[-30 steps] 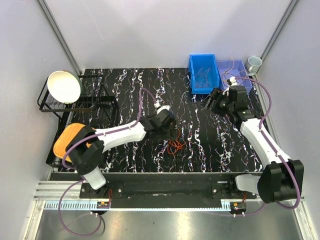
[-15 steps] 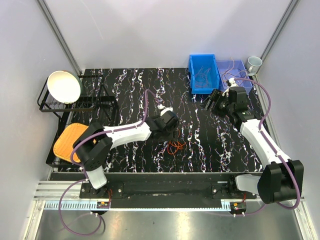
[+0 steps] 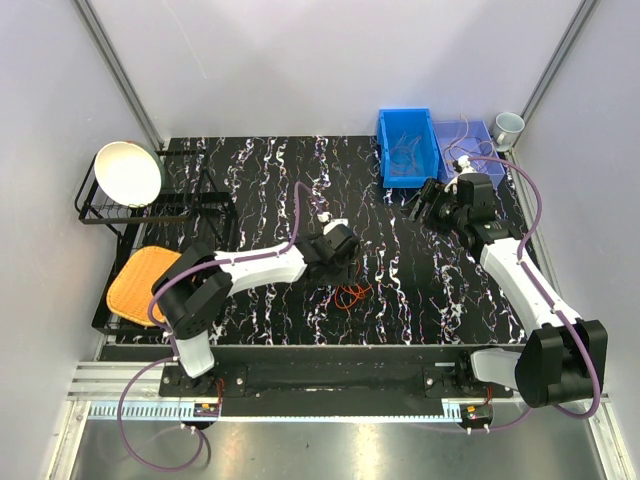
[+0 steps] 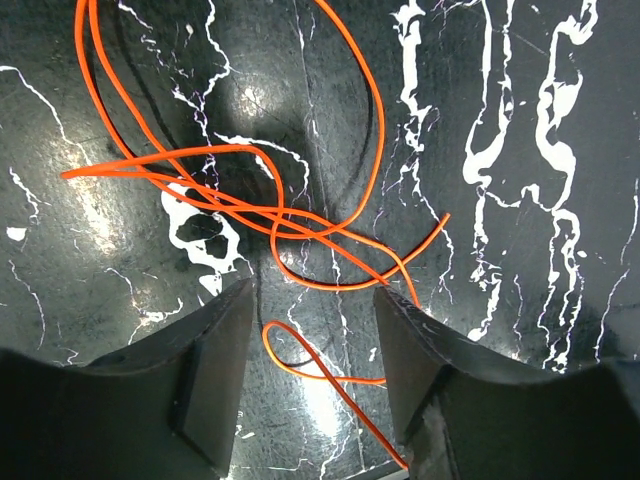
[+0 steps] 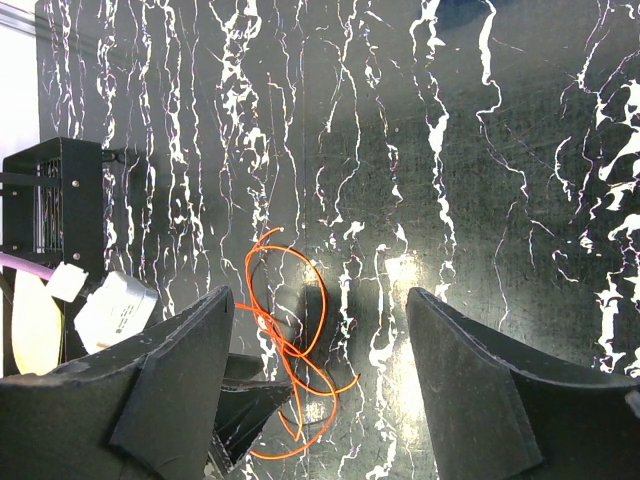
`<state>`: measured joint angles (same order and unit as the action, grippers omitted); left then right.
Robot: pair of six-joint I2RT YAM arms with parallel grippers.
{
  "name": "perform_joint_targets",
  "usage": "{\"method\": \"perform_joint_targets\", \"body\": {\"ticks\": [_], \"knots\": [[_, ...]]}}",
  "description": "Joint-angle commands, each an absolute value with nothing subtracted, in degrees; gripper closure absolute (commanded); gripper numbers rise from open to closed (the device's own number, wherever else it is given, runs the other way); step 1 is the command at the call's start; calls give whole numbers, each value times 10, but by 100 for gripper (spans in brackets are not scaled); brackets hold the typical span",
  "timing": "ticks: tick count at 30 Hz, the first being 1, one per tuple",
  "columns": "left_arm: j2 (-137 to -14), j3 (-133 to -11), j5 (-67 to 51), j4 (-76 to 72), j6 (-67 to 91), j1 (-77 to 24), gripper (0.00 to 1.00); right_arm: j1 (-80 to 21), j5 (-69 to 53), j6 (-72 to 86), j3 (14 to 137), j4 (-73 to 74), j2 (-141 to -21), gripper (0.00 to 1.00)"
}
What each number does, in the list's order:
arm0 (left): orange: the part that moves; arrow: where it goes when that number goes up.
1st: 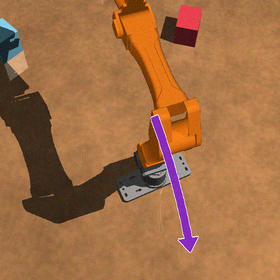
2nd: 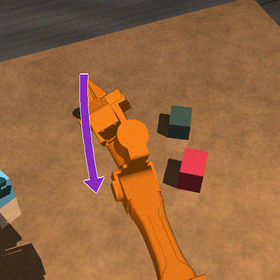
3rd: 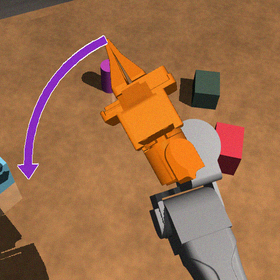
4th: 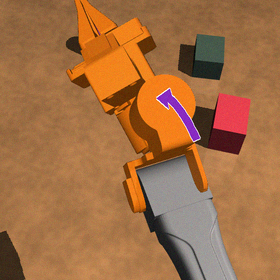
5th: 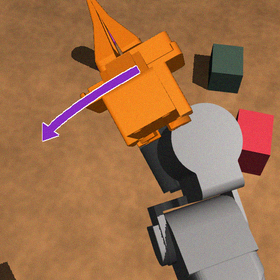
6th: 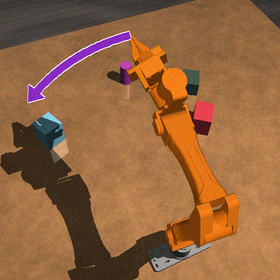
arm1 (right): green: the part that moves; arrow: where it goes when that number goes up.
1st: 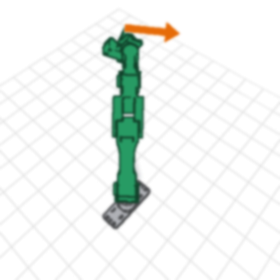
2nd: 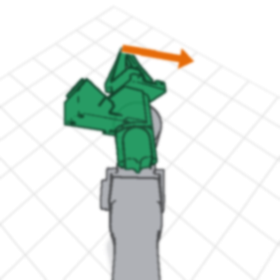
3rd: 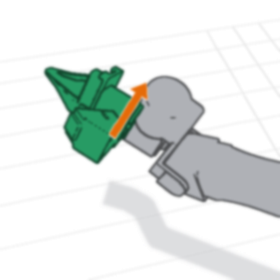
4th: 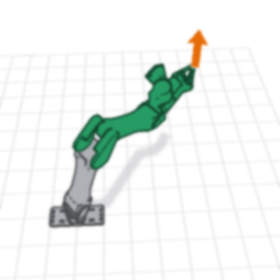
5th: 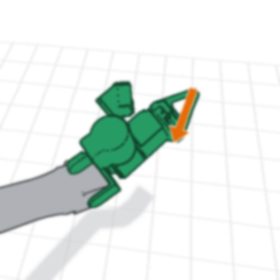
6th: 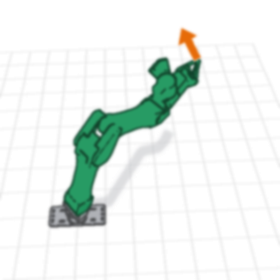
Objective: Untangle the cables
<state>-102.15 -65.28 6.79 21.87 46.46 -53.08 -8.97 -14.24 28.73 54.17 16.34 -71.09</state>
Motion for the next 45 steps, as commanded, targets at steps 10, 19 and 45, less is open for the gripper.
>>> {"method": "perform_joint_targets", "body": {"ticks": [10,19,45], "knots": [[-991,-693,111,248,454,-550,25,-90,-137,275,541,150,-697,24],[-988,-714,121,259,475,-564,20,-90,-142,279,543,147,-701,24],[-1082,-767,157,316,483,-572,31,-91,-144,273,536,149,-699,24]]}}
